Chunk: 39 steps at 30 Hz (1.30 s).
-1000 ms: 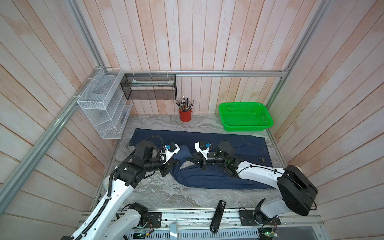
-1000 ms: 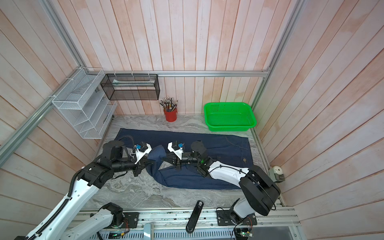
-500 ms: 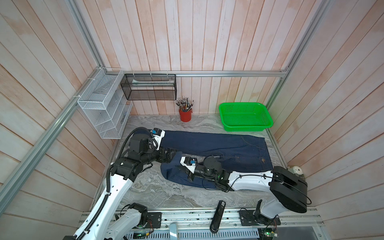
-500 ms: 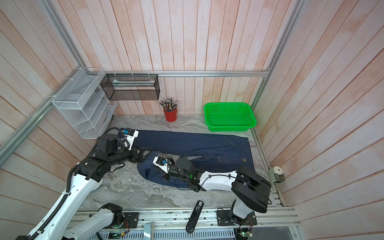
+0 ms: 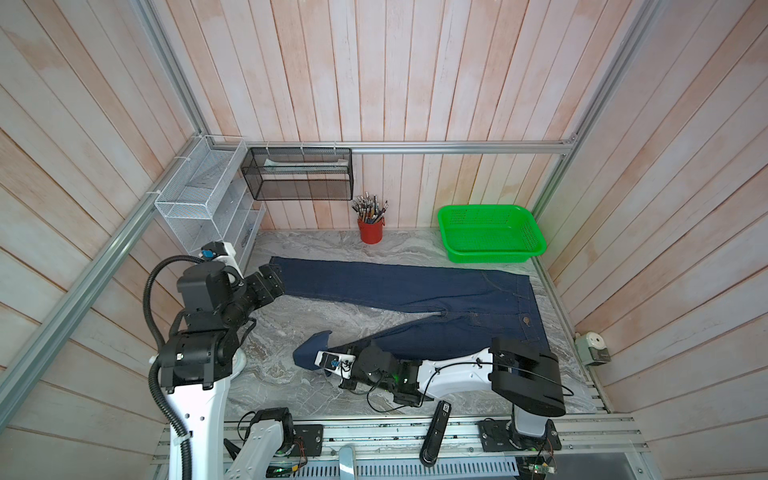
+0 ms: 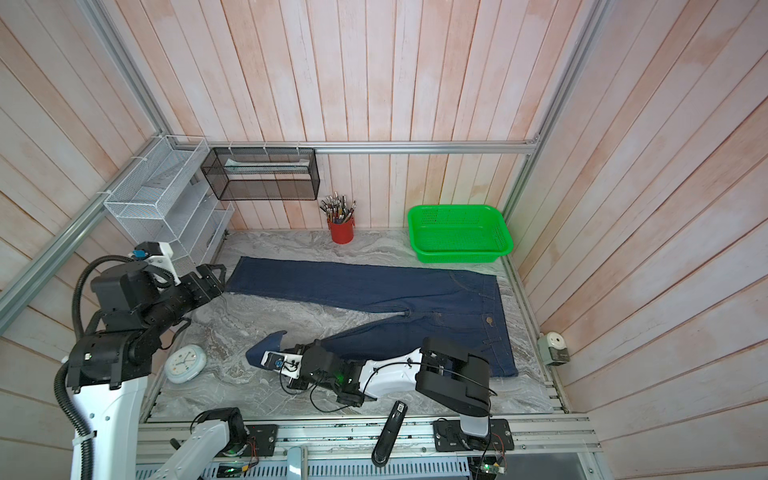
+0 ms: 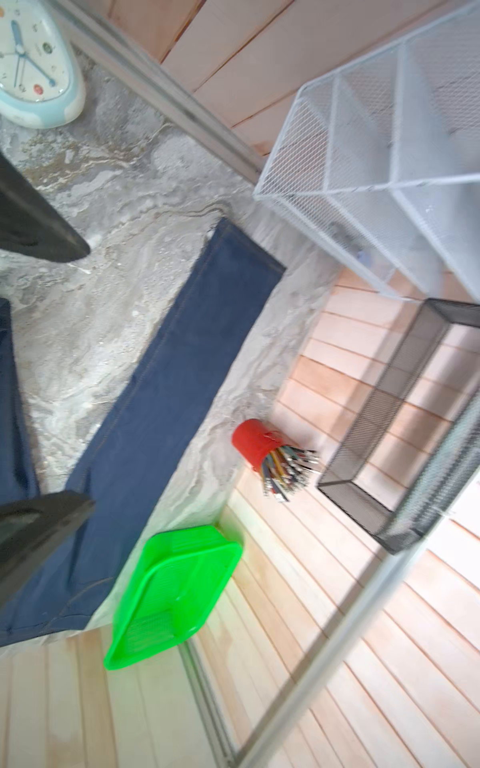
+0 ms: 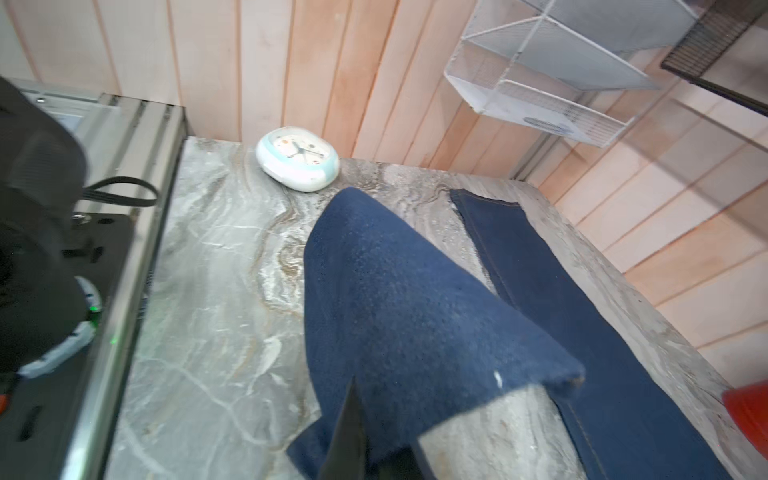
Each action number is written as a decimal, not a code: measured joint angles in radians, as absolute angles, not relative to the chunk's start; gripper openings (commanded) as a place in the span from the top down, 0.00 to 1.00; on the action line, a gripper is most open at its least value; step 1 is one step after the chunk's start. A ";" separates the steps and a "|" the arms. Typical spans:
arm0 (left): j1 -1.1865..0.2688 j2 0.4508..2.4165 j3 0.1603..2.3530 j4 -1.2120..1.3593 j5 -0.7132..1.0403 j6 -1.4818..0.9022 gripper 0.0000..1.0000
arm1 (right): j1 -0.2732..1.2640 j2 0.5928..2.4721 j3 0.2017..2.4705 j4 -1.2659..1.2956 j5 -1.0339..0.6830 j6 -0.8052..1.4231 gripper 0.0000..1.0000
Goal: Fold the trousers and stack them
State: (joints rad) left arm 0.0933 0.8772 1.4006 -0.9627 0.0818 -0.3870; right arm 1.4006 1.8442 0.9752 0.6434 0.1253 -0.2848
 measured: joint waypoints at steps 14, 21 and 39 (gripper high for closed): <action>0.101 0.954 1.389 -1.025 -0.006 -0.416 0.12 | 1.448 1.763 0.950 0.434 0.120 -0.237 0.32; 0.103 0.923 1.078 -1.058 0.130 -0.517 0.25 | 1.287 1.505 0.796 0.414 0.190 -0.136 0.35; -0.115 0.932 0.595 -1.031 0.278 -0.764 0.26 | 1.097 1.531 0.741 0.253 0.143 0.132 0.45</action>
